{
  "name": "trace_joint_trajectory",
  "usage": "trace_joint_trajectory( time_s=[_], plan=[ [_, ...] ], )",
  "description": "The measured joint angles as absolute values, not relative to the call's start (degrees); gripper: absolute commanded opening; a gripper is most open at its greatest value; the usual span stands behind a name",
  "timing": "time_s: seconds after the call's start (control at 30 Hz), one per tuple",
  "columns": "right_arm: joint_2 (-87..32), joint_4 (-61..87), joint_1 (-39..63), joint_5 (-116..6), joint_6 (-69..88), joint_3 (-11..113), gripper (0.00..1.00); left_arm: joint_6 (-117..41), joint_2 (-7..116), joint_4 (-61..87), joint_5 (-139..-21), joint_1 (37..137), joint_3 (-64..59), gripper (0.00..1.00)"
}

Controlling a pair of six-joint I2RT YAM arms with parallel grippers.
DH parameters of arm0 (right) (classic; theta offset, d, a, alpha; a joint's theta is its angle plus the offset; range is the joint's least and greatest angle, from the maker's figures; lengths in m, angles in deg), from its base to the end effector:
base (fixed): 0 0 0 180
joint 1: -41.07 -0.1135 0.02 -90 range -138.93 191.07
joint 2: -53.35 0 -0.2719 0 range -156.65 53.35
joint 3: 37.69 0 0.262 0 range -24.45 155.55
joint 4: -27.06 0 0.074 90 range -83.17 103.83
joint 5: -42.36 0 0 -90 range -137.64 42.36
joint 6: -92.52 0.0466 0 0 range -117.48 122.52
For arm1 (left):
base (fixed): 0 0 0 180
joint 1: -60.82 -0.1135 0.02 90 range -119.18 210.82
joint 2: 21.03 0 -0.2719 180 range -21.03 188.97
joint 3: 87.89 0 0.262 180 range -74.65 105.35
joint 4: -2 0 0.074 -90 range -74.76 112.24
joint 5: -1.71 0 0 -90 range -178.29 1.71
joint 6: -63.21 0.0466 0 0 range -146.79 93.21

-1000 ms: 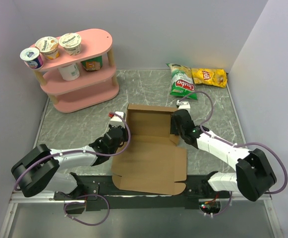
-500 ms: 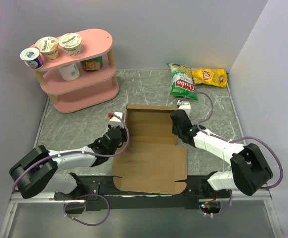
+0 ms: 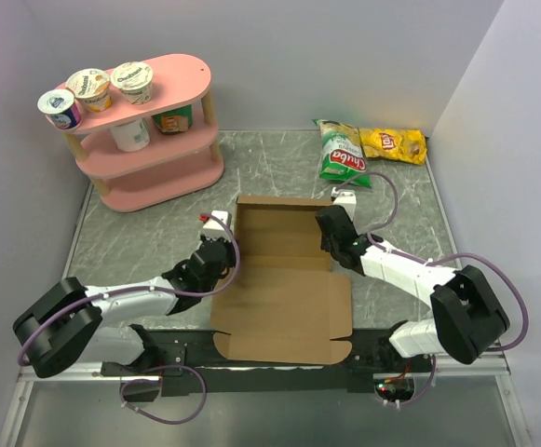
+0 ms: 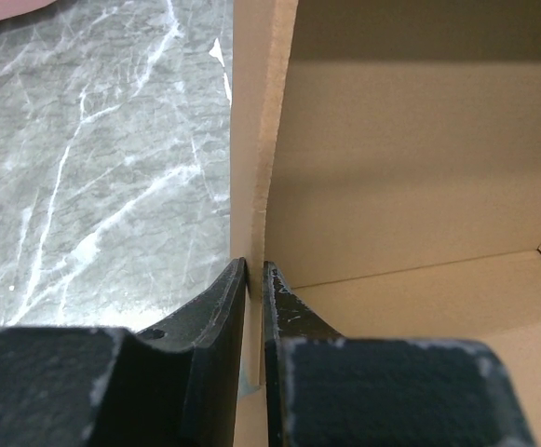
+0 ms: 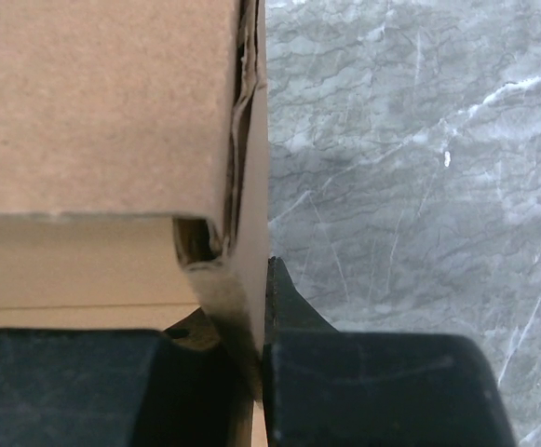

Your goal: Fold the paper box

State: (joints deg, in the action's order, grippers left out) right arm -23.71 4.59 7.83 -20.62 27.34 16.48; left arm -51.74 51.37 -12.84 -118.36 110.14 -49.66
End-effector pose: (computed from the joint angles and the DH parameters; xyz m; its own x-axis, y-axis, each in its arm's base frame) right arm 0.2472 0.1367 0.1944 -0.6331 0.0322 -0.7734 0.0489 0.9988 0.0016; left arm 0.1888 -0.1838 0.1877 -0.3425 -0.1616 -0.9255 0.2246 0.9425 -0.2477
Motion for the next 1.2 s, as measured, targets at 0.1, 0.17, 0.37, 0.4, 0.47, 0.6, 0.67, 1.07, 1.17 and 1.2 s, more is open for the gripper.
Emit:
trace_joint_trajectory(
  time_s=[0.1, 0.17, 0.37, 0.4, 0.47, 0.6, 0.67, 1.07, 1.17, 1.2],
  plan=[
    [-24.21, 4.33, 7.53, -20.4, 27.38, 16.98, 0.0, -51.96, 50.58, -12.71, -118.66, 110.14, -50.14, 0.16],
    [-24.47, 4.0, 7.26, -20.09, 27.78, 17.29, 0.0, -51.98, 49.88, -12.64, -118.88, 110.14, -50.44, 0.16],
    [-24.5, 1.84, 6.26, -18.54, 30.2, 17.85, 0.0, -51.98, 49.16, -12.64, -119.01, 110.14, -50.66, 0.16],
    [-24.5, 1.44, 6.04, -18.06, 30.7, 17.96, 0.0, -51.98, 49.16, -12.64, -119.01, 110.14, -50.66, 0.16],
    [-24.67, 0.68, 5.62, -16.88, 31.73, 18.27, 0.0, -51.96, 49.16, -12.69, -118.99, 110.14, -50.66, 0.16],
    [-26.33, -1.83, 4.66, -14.56, 34.2, 20.24, 0.0, -51.94, 48.75, -12.71, -119.03, 110.14, -50.66, 0.17],
    [-27.03, -2.51, 4.36, -13.58, 35.71, 20.67, 0.0, -51.92, 48.37, -12.71, -118.99, 110.14, -50.75, 0.17],
    [-26.7, -2.64, 4.07, -13.01, 37.04, 20.54, 0.11, -51.9, 47.65, -12.71, -118.2, 110.12, -50.97, 0.19],
    [-26.49, -2.51, 4.18, -13.36, 35.54, 20.48, 0.4, -51.9, 47.68, -12.71, -118.01, 110.01, -50.97, 0.2],
    [-26.31, -2.62, 4.38, -13.6, 35.36, 20.32, 0.48, -51.92, 47.68, -12.75, -117.98, 110.01, -50.92, 0.21]
  ],
)
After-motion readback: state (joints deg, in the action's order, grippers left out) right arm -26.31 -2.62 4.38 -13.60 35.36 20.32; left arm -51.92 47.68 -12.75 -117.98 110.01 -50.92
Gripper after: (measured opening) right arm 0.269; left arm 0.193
